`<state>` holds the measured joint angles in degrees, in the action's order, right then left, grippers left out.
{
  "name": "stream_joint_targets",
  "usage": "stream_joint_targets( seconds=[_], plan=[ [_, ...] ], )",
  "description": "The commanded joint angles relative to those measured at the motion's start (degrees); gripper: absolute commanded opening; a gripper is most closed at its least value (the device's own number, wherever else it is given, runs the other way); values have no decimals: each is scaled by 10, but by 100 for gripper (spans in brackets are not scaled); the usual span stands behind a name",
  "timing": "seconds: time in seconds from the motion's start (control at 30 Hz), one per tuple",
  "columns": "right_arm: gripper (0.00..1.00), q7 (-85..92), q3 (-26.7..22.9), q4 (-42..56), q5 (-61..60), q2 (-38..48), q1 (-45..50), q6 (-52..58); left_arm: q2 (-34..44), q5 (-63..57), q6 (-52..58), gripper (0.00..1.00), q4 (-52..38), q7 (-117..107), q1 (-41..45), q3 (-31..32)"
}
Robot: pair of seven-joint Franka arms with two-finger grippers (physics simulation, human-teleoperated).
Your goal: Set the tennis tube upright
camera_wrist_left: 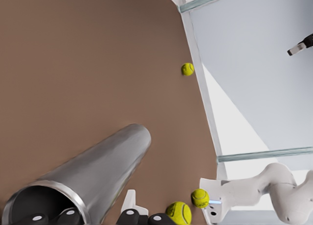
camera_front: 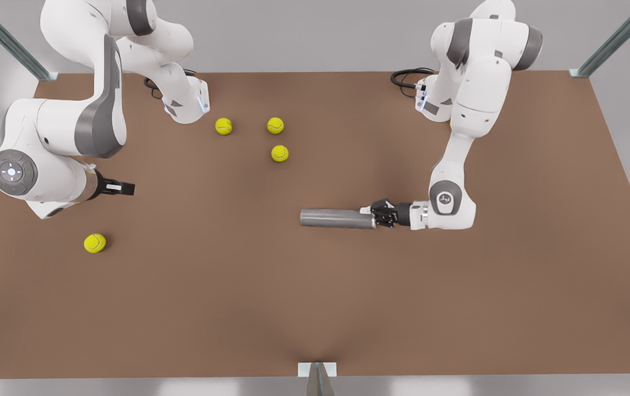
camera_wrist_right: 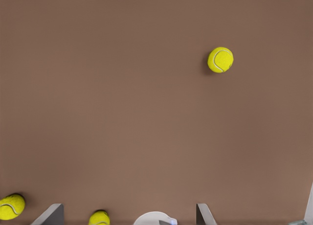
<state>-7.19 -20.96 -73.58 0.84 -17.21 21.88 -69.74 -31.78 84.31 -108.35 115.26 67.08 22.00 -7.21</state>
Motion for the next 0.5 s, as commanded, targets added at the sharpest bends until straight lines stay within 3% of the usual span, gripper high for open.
stream_joint_targets(
  seconds=[0.0,0.47],
  plan=[
    [100,-2,0,0,-1,1,0,0,5,0,-3,40,0,-63,1,0],
    [100,-1,0,1,-1,0,0,0,23,-5,-15,21,-6,-99,13,-2]
  ],
)
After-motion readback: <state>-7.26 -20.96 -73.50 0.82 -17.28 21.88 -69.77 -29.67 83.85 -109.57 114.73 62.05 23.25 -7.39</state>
